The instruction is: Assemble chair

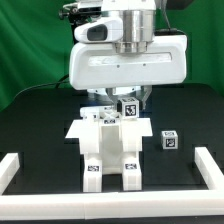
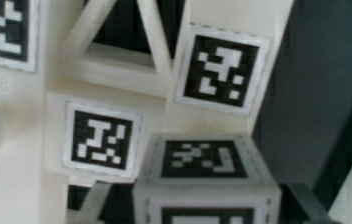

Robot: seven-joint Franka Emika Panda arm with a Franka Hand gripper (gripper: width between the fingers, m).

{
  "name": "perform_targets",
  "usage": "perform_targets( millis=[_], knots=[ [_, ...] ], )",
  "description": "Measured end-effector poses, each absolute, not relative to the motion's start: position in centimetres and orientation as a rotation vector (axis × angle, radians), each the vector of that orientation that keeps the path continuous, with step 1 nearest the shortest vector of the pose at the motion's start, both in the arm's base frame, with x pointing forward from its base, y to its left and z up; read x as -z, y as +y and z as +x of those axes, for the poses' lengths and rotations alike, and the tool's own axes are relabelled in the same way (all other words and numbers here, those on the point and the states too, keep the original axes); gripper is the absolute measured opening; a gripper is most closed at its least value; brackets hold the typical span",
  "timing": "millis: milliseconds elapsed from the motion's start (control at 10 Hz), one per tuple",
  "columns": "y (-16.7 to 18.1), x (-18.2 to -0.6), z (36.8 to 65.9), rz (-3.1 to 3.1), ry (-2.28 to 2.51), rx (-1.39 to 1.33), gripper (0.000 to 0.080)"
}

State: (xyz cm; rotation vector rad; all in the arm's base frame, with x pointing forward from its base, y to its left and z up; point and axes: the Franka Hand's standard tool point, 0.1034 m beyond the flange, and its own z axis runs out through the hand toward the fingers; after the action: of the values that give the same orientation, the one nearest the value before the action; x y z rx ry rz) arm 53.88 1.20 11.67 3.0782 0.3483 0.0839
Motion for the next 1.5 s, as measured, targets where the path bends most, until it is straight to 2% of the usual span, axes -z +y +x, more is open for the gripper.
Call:
perform_targets(
  millis=[400,500,600,700,800,1500],
  knots=[
    [0.88,-11.68,54.25,3.076,0.343,-0.089,0.0282],
    [0.87,-11.67,54.24,3.076,0.342,-0.088,0.0380],
    [0.87,-11.66,54.23,3.076,0.342,-0.088,0.0523],
    [0.87,-11.65,54.23,3.076,0.342,-0.088,0.0523],
    [0.87,-11.65,54.23,3.076,0.342,-0.088,0.0629],
    [0.90,-11.61,53.78,3.124,0.191,-0.003,0.0649]
  ],
)
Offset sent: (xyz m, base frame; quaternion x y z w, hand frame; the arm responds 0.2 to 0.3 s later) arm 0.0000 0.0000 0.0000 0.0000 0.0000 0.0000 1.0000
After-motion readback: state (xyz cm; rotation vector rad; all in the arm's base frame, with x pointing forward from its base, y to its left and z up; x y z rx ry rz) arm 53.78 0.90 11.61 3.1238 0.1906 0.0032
